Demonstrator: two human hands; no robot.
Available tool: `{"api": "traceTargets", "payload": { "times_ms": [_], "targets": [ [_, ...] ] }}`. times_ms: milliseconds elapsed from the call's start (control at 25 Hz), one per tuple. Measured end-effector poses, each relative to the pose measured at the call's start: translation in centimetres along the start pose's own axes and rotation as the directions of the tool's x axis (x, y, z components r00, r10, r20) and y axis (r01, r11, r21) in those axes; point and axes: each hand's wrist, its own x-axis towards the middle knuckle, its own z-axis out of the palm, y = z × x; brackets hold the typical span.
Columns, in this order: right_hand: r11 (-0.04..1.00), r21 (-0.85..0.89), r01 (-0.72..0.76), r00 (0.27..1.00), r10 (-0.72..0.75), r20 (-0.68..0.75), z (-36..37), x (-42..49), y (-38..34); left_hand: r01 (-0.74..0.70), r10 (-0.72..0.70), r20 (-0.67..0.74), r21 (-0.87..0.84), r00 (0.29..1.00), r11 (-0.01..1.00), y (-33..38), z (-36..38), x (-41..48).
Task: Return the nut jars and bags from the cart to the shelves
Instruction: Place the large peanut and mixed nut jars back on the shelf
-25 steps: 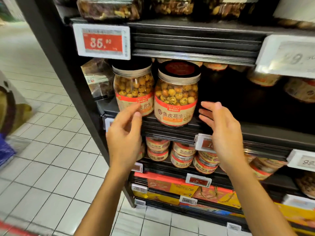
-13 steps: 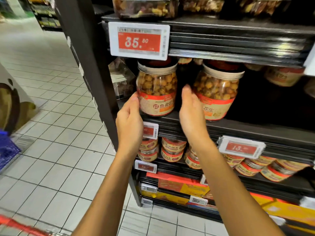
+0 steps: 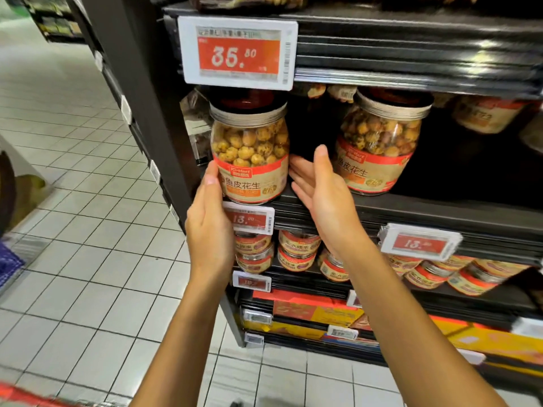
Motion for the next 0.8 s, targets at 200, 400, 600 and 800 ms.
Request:
{"api": "traceTargets", "payload": {
  "times_ms": [200,400,600,800],
  "targets": [
    [0.992,-0.093,0.081,0.997,-0.082,0.002,-1.3,-1.3,-0.5,-0.104,0.111,-0.047,0.133,0.993,0.986,0.6,-0.3,-1.9],
    [0.98,-0.053,0.191,0.796,-0.186,-0.576,-11.6,-1.9,-2.6,-0.125,0.127,0.237,-0.023,0.963,0.992,1.4,5.8,-4.5],
    [0.999,0.009,-0.033,0.916,0.034,-0.401,-13.9,1.9,-2.0,0.049,-0.074,0.249,0.104,0.966,0.993,1.2,13.3,0.0],
    [0.999,0.028,-0.024,0.94,0.033,-0.34,-12.7,2.3,-1.1,0.083,-0.102,0.232,0.089,0.967,0.993,0.6,12.5,-0.9]
  ]
}}
